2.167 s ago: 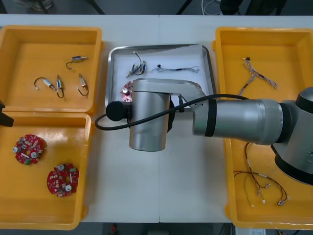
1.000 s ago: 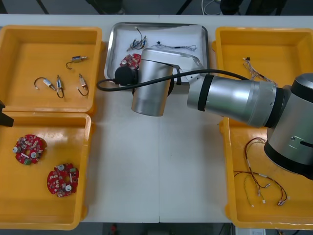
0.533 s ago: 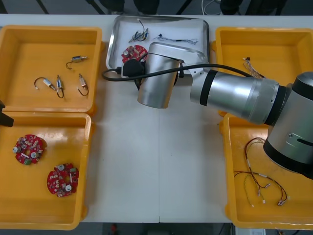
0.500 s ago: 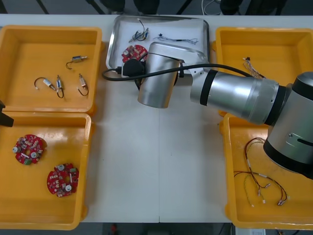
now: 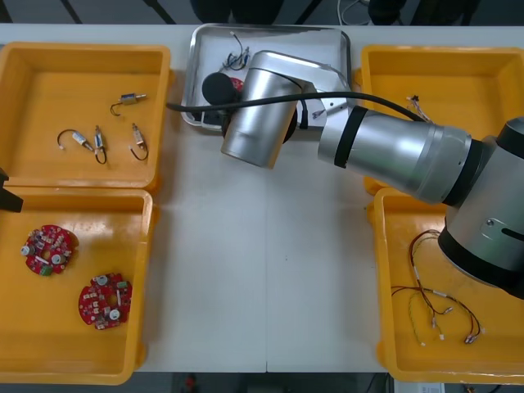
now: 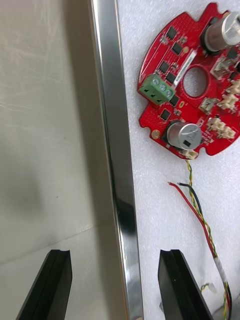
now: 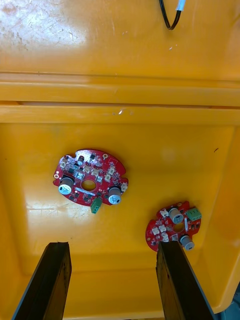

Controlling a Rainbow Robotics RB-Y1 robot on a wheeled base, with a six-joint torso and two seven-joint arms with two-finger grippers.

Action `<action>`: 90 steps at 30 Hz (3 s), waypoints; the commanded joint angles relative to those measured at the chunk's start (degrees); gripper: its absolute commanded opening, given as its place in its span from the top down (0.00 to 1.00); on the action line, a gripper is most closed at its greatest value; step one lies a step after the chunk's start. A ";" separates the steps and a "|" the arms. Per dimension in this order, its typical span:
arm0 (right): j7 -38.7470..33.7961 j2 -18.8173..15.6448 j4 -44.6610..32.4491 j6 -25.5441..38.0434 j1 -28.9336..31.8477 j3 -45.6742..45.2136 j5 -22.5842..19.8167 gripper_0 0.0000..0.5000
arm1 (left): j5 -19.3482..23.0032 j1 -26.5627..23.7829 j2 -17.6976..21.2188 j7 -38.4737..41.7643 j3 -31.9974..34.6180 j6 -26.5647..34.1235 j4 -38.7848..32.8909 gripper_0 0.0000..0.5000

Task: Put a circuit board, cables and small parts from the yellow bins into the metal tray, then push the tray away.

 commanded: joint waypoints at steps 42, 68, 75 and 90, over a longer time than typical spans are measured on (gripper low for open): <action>-18.14 -7.57 -67.66 38.43 47.30 -52.07 7.96 0.00 | 0.30 1.07 2.59 -4.13 1.95 0.38 -1.70 0.00; -21.12 -15.83 -74.07 38.43 69.27 -79.23 -8.48 0.00 | 0.30 1.07 2.59 -4.13 1.95 0.38 -1.70 0.00; -22.35 -16.45 -74.34 38.43 73.84 -81.95 -9.88 0.00 | 0.30 1.07 2.59 -4.13 1.95 0.38 -1.70 0.00; -25.17 -16.80 -71.44 38.43 74.81 -82.83 -14.37 0.00 | 0.30 1.07 2.59 -4.13 1.95 0.38 -1.70 0.00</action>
